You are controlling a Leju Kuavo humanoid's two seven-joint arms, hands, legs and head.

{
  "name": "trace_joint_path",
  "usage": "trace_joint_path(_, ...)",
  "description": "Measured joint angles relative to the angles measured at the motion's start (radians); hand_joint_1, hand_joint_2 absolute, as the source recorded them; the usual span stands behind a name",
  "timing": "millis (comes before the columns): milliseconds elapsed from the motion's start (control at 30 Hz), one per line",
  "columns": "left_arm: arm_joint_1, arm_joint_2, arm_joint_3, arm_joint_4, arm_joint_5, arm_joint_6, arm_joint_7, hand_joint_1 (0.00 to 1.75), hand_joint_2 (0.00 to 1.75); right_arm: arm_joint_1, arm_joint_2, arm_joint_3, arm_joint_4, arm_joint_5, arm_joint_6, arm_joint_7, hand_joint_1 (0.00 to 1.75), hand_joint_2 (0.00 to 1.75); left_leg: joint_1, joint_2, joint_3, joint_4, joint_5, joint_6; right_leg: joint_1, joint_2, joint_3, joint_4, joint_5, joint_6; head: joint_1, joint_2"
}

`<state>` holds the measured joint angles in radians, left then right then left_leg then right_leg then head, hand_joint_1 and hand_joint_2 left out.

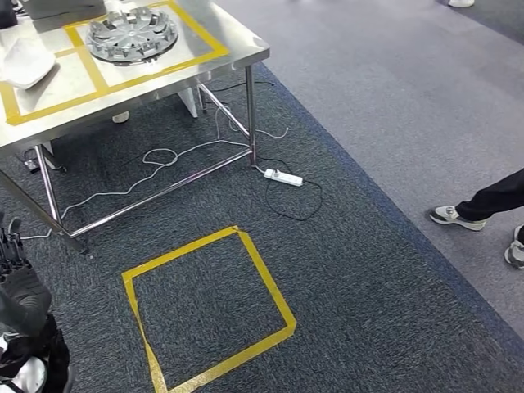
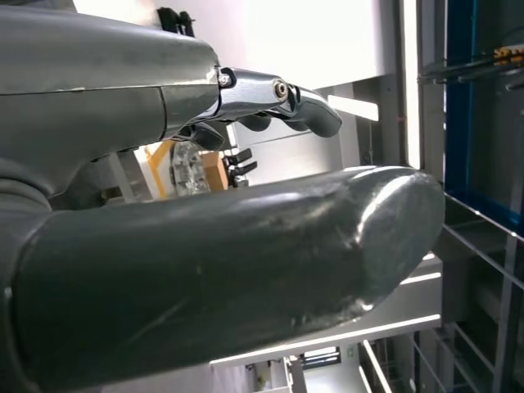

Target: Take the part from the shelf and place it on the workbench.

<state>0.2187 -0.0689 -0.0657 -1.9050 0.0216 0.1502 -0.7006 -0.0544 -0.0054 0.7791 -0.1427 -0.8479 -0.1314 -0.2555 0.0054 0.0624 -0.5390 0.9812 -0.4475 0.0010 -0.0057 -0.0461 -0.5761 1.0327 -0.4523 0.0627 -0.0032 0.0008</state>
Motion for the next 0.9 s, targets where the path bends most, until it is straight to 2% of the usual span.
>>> trace_joint_path(33,0.002,-0.001,0.002,-0.005,-0.002,0.000,0.000,0.00,0.00,-0.001,0.000,0.001,0.000,-0.001,0.000,-0.001,0.00,0.00,-0.003,0.006,0.001,0.001,-0.001,-0.005,0.002,-0.004,0.011,-0.021,0.004,-0.006,-0.001,0.000)
trace_joint_path(100,0.005,-0.004,0.005,-0.013,-0.004,0.000,0.000,0.00,0.00,-0.001,0.000,0.003,0.000,-0.003,0.001,-0.002,0.00,0.00,-0.003,0.018,0.001,0.002,-0.001,-0.014,0.004,0.013,0.008,-0.020,0.007,-0.021,-0.003,0.000)
trace_joint_path(167,0.006,-0.007,0.006,-0.018,-0.006,0.000,0.000,0.00,0.00,-0.001,0.000,0.006,0.000,-0.004,0.001,-0.004,0.00,0.00,0.000,0.000,-0.008,0.025,-0.023,-0.025,0.001,0.030,0.004,-0.023,0.012,-0.033,-0.004,0.000)
trace_joint_path(200,0.007,-0.007,0.007,-0.020,-0.007,0.001,0.000,0.00,0.00,-0.002,0.000,0.006,0.000,-0.004,0.001,-0.004,0.00,0.00,0.001,-0.018,-0.024,0.063,-0.049,-0.030,-0.002,0.038,0.004,-0.025,0.014,-0.039,-0.005,0.000)
trace_joint_path(267,0.010,-0.007,0.009,-0.023,-0.009,0.003,0.000,0.00,0.00,-0.003,0.000,0.007,0.001,-0.005,0.000,-0.005,0.00,0.00,0.002,-0.048,-0.083,0.192,-0.117,-0.033,-0.003,0.055,0.000,-0.025,0.016,-0.047,-0.006,0.000)
trace_joint_path(300,0.012,-0.007,0.009,-0.023,-0.008,0.004,0.000,0.00,0.00,-0.002,0.000,0.007,0.001,-0.005,-0.001,-0.005,0.00,0.00,0.002,-0.052,-0.114,0.255,-0.140,-0.033,-0.003,0.065,-0.002,-0.025,0.017,-0.049,-0.006,0.000)
trace_joint_path(333,0.013,-0.007,0.010,-0.023,-0.005,0.004,0.000,0.00,0.00,-0.002,0.000,0.007,0.001,-0.005,-0.001,-0.005,0.00,0.00,0.002,-0.053,-0.132,0.292,-0.147,-0.033,-0.003,0.076,-0.003,-0.025,0.018,-0.049,-0.006,0.000)
trace_joint_path(367,0.013,-0.007,0.010,-0.023,-0.003,0.005,0.000,0.00,0.00,-0.001,0.000,0.007,0.001,-0.005,-0.002,-0.004,0.00,0.00,0.003,-0.055,-0.134,0.292,-0.132,-0.032,-0.003,0.087,-0.003,-0.025,0.018,-0.049,-0.006,0.000)
trace_joint_path(400,0.013,-0.007,0.012,-0.023,0.000,0.005,0.000,0.00,0.00,-0.001,0.000,0.008,0.001,-0.005,-0.002,-0.004,0.00,0.00,0.003,-0.057,-0.116,0.253,-0.101,-0.030,-0.004,0.099,-0.003,-0.025,0.019,-0.047,-0.006,0.000)
trace_joint_path(433,0.013,-0.007,0.013,-0.023,0.001,0.005,0.000,0.00,0.00,-0.001,0.000,0.008,0.001,-0.005,-0.002,-0.004,0.00,0.00,0.005,-0.067,-0.085,0.189,-0.063,-0.029,-0.005,0.110,-0.002,-0.025,0.021,-0.045,-0.006,0.000)
trace_joint_path(467,0.013,-0.007,0.014,-0.023,0.002,0.005,0.000,0.00,0.00,-0.002,0.000,0.008,0.001,-0.005,-0.002,-0.003,0.00,0.00,0.007,-0.086,-0.052,0.119,-0.032,-0.028,-0.004,0.121,-0.004,-0.023,0.022,-0.041,-0.007,0.000)
trace_joint_path(500,0.013,-0.007,0.016,-0.023,0.002,0.005,0.000,0.00,0.00,-0.003,0.000,0.008,0.001,-0.005,-0.002,-0.003,0.00,0.00,0.010,-0.103,-0.027,0.063,-0.014,-0.027,-0.003,0.131,-0.007,-0.020,0.023,-0.036,-0.007,0.000)
trace_joint_path(567,0.014,-0.007,0.017,-0.024,0.002,0.004,0.000,0.00,0.00,-0.004,0.000,0.008,0.001,-0.006,-0.002,-0.002,0.00,0.00,0.011,-0.122,-0.009,0.015,-0.009,-0.022,-0.002,0.148,-0.016,-0.020,0.027,-0.024,-0.007,0.000)
trace_joint_path(633,0.014,-0.008,0.018,-0.024,0.000,0.002,0.000,0.00,0.00,0.001,0.000,0.008,0.001,-0.007,-0.002,-0.002,0.00,0.00,0.010,-0.106,-0.009,0.011,-0.006,-0.010,-0.005,0.155,-0.025,-0.023,0.031,-0.011,-0.007,0.000)
trace_joint_path(700,0.014,-0.010,0.019,-0.025,-0.002,0.000,0.000,0.00,0.00,0.004,-0.001,0.009,0.002,-0.008,-0.002,-0.002,0.00,0.00,0.011,-0.088,-0.007,0.007,-0.003,0.003,-0.004,0.121,-0.048,0.015,0.007,-0.002,-0.003,0.000)
trace_joint_path(767,0.016,-0.012,0.020,-0.026,-0.002,-0.003,0.000,0.00,0.00,0.001,0.000,0.010,0.002,-0.008,0.000,-0.002,0.00,0.00,0.009,-0.068,-0.007,0.006,-0.004,0.011,-0.002,0.072,-0.103,0.133,-0.053,0.003,0.001,0.000)
trace_joint_path(800,0.018,-0.012,0.020,-0.026,-0.002,-0.006,0.000,0.00,0.00,0.000,0.000,0.011,0.002,-0.008,0.002,-0.002,0.00,0.00,0.006,-0.057,-0.007,0.006,-0.004,0.013,-0.002,0.060,-0.136,0.205,-0.084,0.005,0.001,0.000)
trace_joint_path(833,0.019,-0.012,0.020,-0.026,-0.002,-0.011,0.000,0.00,0.00,-0.001,0.000,0.012,0.002,-0.009,0.003,-0.002,0.00,0.00,0.004,-0.046,-0.006,0.007,-0.005,0.014,-0.003,0.055,-0.160,0.258,-0.102,0.005,0.001,0.000)
trace_joint_path(867,0.019,-0.012,0.020,-0.024,-0.003,-0.016,0.000,0.00,0.00,-0.001,0.000,0.013,0.002,-0.009,0.004,-0.002,0.00,0.00,0.003,-0.036,-0.005,0.007,-0.006,0.014,-0.003,0.052,-0.168,0.277,-0.102,0.004,0.001,0.000)
trace_joint_path(900,0.019,-0.012,0.020,-0.021,-0.009,-0.021,0.001,0.00,0.00,0.000,0.000,0.015,0.002,-0.010,0.006,-0.002,0.00,0.00,0.002,-0.027,-0.004,0.007,-0.007,0.015,-0.002,0.050,-0.151,0.250,-0.081,0.002,0.001,0.000)
